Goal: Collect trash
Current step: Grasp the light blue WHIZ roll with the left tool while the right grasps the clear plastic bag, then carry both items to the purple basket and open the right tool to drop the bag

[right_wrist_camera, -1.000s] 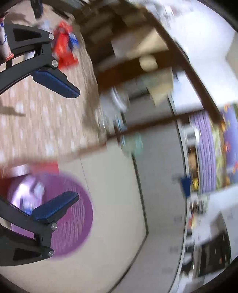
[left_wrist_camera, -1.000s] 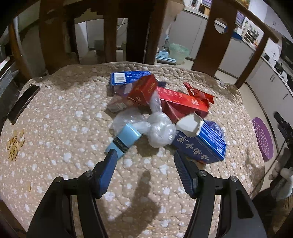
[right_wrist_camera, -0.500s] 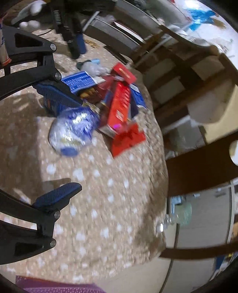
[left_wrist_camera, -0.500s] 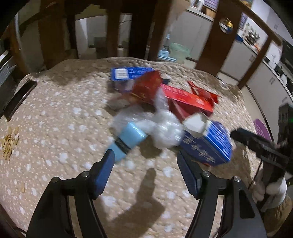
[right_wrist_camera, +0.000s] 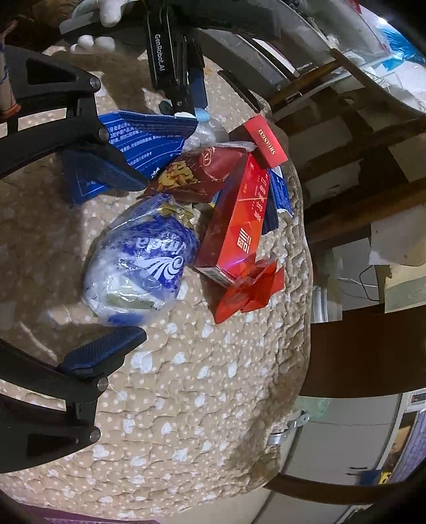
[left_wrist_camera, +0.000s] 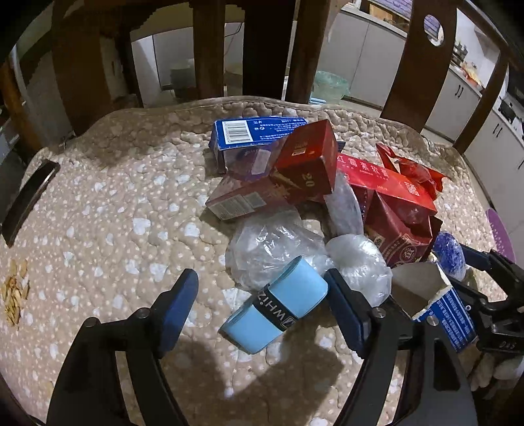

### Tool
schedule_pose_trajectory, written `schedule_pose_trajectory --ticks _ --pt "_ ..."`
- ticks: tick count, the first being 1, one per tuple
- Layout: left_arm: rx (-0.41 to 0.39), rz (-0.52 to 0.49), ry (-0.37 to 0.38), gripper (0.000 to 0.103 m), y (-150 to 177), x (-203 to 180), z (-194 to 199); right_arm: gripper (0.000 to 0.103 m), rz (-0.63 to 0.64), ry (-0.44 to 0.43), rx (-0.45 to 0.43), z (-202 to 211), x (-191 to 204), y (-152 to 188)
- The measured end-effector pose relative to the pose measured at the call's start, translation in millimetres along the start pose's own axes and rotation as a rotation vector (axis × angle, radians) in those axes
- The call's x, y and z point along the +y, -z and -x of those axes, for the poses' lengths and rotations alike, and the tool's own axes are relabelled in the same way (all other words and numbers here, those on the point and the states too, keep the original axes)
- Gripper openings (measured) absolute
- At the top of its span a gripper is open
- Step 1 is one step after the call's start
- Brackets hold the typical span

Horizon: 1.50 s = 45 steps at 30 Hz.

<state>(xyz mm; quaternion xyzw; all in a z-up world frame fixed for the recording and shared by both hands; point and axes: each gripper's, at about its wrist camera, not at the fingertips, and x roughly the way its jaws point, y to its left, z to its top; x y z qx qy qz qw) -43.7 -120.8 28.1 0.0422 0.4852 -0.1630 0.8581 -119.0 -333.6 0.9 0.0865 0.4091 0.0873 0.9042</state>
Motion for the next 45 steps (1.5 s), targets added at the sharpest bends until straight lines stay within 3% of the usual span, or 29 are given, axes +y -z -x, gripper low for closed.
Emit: schedule_pose_trajectory --ticks 2,3,4,5,6,15,24,45 --pt "0.020 0.013 0.021 0.075 1.8 2.6 -0.9 0.088 -0.001 0.000 -0.004 1.6 -0.8 -0.3" --pt "0.035 0.014 0.048 0.060 3.2 3.2 -1.7 0.084 -0.002 -0.003 0.000 2.2 -1.1 -1.2" --pt "0.047 0.010 0.067 0.048 4.8 4.0 -2.6 0.078 -0.004 -0.008 0.003 2.0 -1.2 -1.8" --pt "0.063 0.002 0.060 0.036 5.8 2.8 -3.5 0.060 -0.008 -0.012 0.010 1.9 -1.6 -2.2" --pt "0.065 -0.010 0.044 0.033 7.6 0.4 -2.3 0.053 -0.016 -0.027 0.019 1.8 -2.2 -2.4" --pt "0.014 0.005 0.067 0.032 14.4 -5.5 29.2 0.051 -0.048 -0.060 -0.010 20.4 -7.0 -2.3" --pt "-0.079 -0.049 0.104 0.032 8.2 -32.8 77.5 0.051 -0.102 -0.048 -0.071 45.7 -25.4 -5.4" --pt "-0.053 -0.190 0.151 0.032 10.6 -107.1 74.9 0.051 -0.184 0.061 -0.133 81.5 -67.9 2.7"
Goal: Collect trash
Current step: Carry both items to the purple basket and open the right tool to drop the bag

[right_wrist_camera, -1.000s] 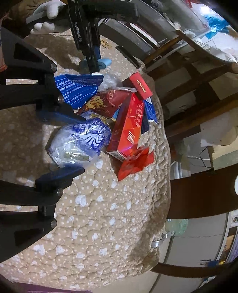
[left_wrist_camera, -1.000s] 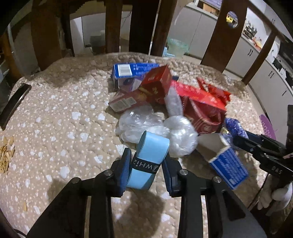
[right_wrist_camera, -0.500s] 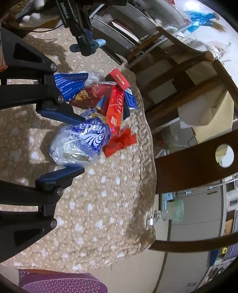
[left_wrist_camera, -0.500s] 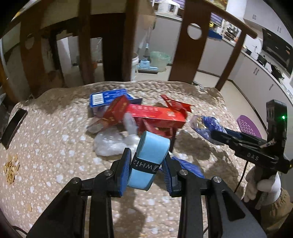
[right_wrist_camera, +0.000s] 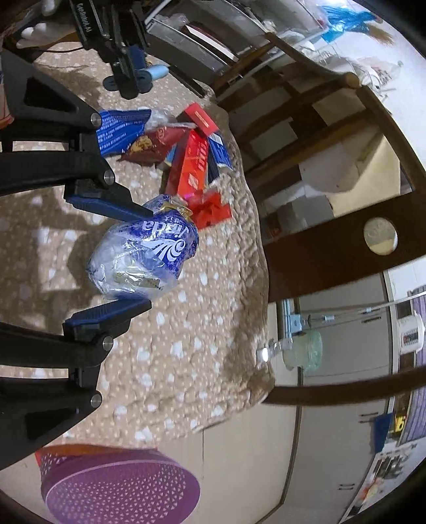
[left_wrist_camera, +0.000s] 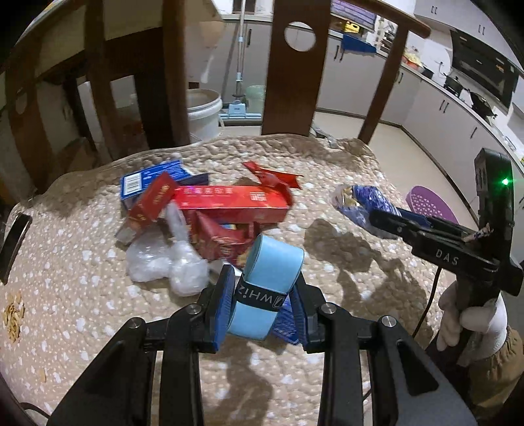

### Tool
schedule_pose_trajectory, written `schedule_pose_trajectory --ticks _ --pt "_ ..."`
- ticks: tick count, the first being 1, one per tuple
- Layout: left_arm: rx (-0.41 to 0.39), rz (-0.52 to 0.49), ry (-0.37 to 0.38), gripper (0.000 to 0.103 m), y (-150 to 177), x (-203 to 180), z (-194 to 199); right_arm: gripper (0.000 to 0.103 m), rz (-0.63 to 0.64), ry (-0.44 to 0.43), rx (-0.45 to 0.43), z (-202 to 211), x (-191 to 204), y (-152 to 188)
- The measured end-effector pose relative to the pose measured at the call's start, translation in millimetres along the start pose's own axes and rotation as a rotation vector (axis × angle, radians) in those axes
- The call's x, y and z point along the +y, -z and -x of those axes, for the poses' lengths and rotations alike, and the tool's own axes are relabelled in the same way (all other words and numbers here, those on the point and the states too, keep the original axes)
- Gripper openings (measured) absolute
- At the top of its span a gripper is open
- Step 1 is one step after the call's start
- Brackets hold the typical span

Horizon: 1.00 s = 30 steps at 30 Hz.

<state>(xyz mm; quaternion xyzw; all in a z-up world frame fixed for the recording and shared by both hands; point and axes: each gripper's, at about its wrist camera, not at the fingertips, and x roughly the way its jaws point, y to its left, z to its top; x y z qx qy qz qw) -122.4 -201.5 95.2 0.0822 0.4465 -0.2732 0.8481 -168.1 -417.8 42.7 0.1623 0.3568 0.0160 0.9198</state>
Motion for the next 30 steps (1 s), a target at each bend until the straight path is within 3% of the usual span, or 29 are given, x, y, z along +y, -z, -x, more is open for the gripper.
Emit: schedule_pose_trajectory --ticks 13,30 --pt "0.016 -0.065 0.048 0.032 -10.7 -41.5 -15.0 0.051 -0.090 0.060 -0.060 24.0 -38.9 -3.9" --pt "0.017 -0.184 0.116 0.032 -37.7 -105.7 -40.8 0.051 -0.297 0.139 -0.136 65.9 -118.6 3.9"
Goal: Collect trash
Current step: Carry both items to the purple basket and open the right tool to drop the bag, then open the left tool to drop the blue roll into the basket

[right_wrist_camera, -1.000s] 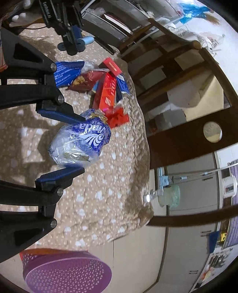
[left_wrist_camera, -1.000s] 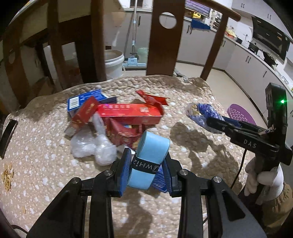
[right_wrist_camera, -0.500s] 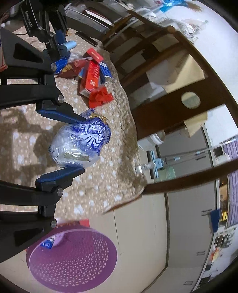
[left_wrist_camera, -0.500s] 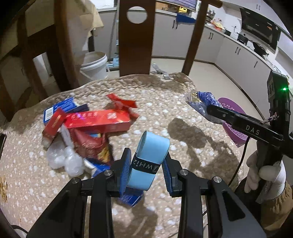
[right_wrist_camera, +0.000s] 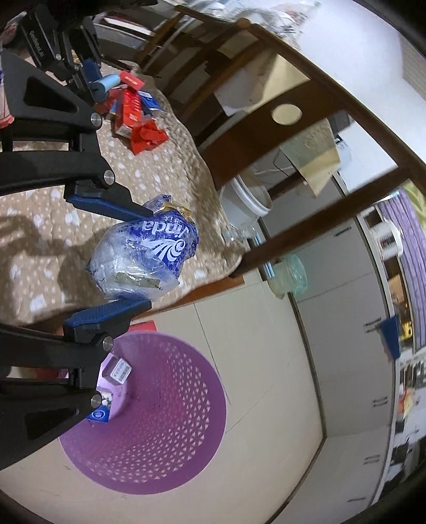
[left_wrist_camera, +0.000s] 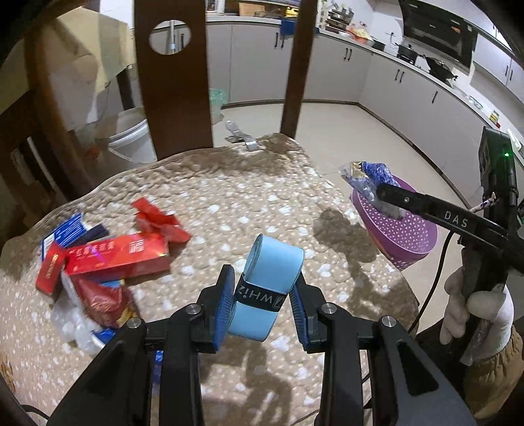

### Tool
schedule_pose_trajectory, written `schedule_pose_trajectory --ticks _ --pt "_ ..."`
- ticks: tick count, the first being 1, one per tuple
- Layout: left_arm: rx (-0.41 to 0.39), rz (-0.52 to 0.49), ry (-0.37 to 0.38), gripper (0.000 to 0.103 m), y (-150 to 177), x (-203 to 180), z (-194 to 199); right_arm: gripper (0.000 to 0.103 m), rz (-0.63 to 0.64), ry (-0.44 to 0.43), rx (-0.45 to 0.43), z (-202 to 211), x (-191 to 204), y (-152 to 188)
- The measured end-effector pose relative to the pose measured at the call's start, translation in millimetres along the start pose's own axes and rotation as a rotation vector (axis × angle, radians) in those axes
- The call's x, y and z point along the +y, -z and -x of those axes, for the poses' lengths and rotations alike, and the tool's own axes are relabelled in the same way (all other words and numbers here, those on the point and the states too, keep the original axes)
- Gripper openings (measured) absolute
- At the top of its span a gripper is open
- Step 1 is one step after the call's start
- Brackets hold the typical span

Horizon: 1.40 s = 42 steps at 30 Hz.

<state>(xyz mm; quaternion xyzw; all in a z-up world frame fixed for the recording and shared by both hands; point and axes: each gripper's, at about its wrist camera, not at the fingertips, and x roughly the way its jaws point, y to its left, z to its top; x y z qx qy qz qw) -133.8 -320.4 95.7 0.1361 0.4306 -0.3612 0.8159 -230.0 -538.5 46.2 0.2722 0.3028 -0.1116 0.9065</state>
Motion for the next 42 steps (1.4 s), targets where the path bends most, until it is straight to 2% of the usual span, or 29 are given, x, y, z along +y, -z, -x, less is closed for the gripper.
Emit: schedule_pose_trajectory --ticks 11,27,36,37,39,41,42 --pt "0.017 -0.047 0.063 0.032 -32.0 -36.1 -20.8 0.051 -0.126 0.059 -0.042 19.8 -57.7 -8.2" --pt "0.059 -0.164 0.166 0.032 -81.9 -132.8 -68.1 0.052 -0.364 0.100 -0.083 42.8 -139.0 -8.2" --pt "0.115 -0.150 0.236 0.032 -102.3 -169.9 -111.7 0.053 -0.456 0.130 -0.083 46.0 -173.1 -3.6" --pt "0.117 -0.144 0.246 0.033 -104.3 -171.9 -115.1 0.053 -0.462 0.132 -0.080 45.1 -175.2 -3.8" --pt "0.120 -0.134 0.255 0.051 -106.6 -174.0 -119.7 0.054 -0.469 0.132 -0.076 44.9 -179.3 -4.6" --pt "0.108 -0.122 0.255 0.058 -106.3 -173.1 -119.3 0.059 -0.465 0.137 -0.075 44.2 -178.3 -5.9" --pt "0.107 -0.120 0.254 0.059 -105.6 -172.2 -118.8 0.060 -0.459 0.137 -0.075 44.0 -177.4 -6.1"
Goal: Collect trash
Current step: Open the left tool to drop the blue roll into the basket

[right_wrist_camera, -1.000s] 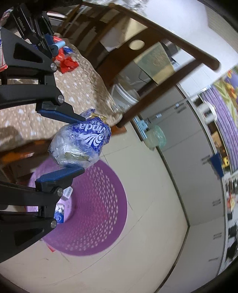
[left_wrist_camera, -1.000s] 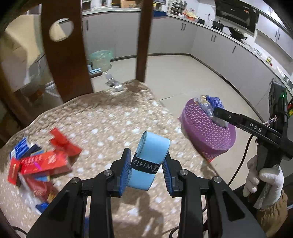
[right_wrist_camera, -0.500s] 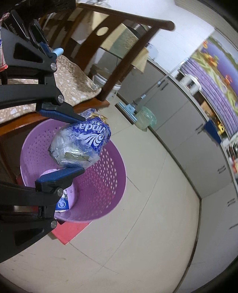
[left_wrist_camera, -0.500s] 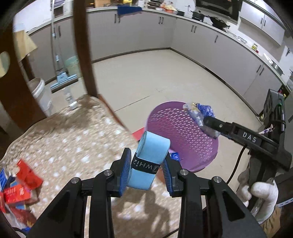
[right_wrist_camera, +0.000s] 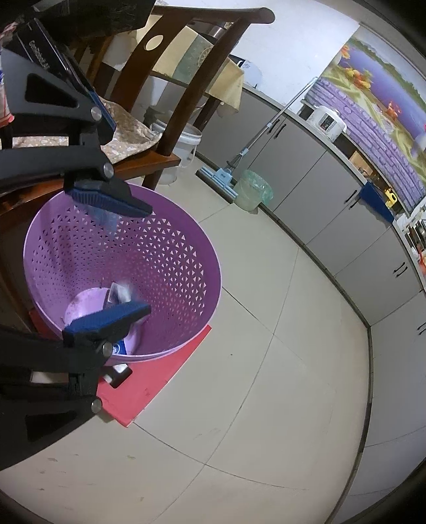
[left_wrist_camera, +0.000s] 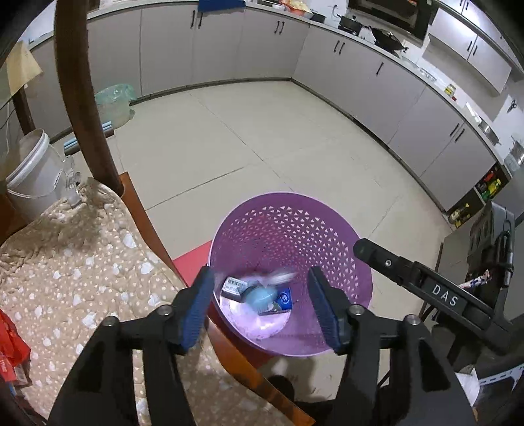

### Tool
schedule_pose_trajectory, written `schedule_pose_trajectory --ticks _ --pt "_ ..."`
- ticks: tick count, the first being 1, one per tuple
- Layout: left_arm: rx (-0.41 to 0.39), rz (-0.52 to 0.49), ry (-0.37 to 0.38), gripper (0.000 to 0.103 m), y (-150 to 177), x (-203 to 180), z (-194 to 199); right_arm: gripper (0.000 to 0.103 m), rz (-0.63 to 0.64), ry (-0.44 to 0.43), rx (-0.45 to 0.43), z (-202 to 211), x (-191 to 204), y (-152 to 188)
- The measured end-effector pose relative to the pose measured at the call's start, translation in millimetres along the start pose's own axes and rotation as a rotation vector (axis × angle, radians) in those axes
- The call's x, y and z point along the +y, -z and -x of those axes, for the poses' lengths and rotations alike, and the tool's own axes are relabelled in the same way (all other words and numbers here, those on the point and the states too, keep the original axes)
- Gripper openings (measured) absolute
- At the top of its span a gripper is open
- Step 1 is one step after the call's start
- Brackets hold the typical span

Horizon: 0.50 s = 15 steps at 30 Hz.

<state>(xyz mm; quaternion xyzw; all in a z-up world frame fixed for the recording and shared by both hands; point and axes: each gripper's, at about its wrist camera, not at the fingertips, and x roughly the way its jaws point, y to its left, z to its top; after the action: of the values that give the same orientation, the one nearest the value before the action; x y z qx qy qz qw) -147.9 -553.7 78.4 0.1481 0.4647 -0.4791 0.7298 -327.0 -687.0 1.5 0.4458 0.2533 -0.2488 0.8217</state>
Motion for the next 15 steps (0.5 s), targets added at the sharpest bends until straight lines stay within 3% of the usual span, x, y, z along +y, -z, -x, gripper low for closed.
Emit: schedule_pose_trajectory --ticks 15 --pt "-0.024 0.090 -0.024 0.063 30.3 34.0 37.3 0.070 0.110 -0.005 -0.011 -6.8 34.8 8.7"
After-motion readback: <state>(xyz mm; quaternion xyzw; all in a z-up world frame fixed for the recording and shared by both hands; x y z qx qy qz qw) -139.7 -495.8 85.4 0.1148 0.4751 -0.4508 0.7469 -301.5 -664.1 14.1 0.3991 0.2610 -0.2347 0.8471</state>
